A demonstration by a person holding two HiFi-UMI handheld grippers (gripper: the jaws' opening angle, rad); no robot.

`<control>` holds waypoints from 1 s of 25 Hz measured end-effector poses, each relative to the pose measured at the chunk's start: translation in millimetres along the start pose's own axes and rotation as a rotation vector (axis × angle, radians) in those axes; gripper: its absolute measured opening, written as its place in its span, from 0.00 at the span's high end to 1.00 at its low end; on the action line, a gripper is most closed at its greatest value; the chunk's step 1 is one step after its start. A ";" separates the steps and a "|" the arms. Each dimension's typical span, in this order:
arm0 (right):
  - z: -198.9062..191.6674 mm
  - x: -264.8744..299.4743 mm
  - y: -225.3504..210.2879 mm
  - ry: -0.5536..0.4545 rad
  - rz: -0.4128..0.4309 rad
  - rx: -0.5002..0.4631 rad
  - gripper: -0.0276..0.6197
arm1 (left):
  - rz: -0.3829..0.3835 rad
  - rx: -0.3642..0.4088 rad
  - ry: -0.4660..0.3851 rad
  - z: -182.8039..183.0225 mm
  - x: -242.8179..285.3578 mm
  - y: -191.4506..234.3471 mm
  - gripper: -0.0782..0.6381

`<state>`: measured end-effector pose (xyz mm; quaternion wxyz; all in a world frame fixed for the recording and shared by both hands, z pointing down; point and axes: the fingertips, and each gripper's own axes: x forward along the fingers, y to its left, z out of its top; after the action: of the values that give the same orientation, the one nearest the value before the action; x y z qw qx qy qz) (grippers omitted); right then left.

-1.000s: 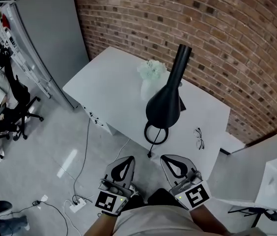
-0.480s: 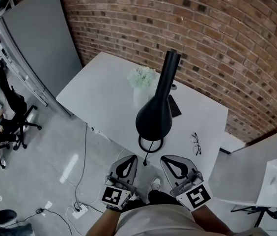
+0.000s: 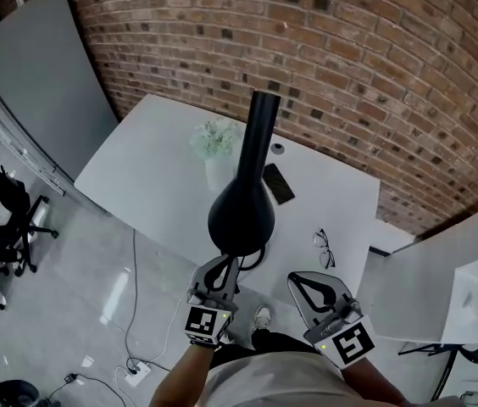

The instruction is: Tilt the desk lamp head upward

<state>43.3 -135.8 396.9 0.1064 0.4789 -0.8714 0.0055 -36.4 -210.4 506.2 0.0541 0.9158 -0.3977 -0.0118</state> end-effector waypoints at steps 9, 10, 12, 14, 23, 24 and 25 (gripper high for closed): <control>-3.2 8.7 -30.3 0.000 0.003 -0.007 0.93 | 0.010 -0.012 -0.064 16.0 21.4 -1.4 0.89; -3.7 10.0 -32.2 0.002 0.007 -0.007 0.93 | 0.013 -0.010 -0.064 15.9 22.0 -0.9 0.89; -3.8 13.2 -35.9 0.003 0.017 -0.006 0.93 | 0.017 0.002 -0.067 17.1 22.8 -0.7 0.89; -2.5 17.6 -38.0 -0.003 0.031 -0.009 0.93 | 0.026 0.021 -0.068 20.0 22.5 -0.7 0.89; 3.4 37.0 -39.5 -0.038 0.101 -0.013 0.93 | 0.054 0.057 -0.068 33.8 9.6 -6.4 0.89; 4.1 38.8 -39.2 -0.044 0.106 -0.013 0.93 | 0.057 0.061 -0.069 36.1 8.0 -6.6 0.89; 4.2 40.5 -38.4 -0.047 0.114 -0.018 0.93 | 0.060 0.065 -0.072 38.5 6.2 -6.7 0.89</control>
<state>53.6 -190.8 396.9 0.0895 0.4274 -0.8996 -0.0075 -29.8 -213.9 467.3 0.0106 0.9037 -0.4270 -0.0302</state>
